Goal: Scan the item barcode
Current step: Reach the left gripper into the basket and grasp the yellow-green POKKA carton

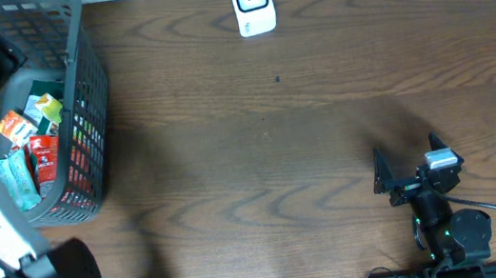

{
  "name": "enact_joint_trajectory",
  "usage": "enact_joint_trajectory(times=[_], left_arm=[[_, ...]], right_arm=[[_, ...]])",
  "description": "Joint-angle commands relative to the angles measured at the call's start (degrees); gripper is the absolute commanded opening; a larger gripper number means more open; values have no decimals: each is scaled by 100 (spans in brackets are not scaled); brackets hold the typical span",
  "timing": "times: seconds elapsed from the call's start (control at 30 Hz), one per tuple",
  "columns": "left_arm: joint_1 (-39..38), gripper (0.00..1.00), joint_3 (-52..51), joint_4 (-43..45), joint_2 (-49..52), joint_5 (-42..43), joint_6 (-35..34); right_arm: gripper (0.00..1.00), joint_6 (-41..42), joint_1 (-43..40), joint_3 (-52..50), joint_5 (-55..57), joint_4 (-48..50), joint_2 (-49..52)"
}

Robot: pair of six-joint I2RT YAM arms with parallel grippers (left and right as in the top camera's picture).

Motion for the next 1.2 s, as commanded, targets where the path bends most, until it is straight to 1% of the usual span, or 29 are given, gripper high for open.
enact_joint_trajectory(times=[0.0,0.27,0.43,0.53,0.77,1.0,1.17], left_arm=[[17,84,68,-81,227,-76,-70],[17,84,4,-109,901,-83,-74],[17,84,4,-129,1325,-494,-186],[17,84,4,-170,1604,-525,-184],[-70,84,2,-210,2050,-522,-186],[-256,83,-9,-61,2385,-527,-197],[-278,83,-59,31,2590,-785,-439]], right_arm=[[99,79,-61,-7,13,-20,-31],[99,79,-61,-7,11,-20,-31],[99,79,-61,-7,13,-20,-31],[99,79,-61,-7,13,-20,-31],[99,79,-61,-7,13,-20,-31],[99,76,-61,-7,11,-20,-31],[99,79,-61,-7,13,-20,-31]])
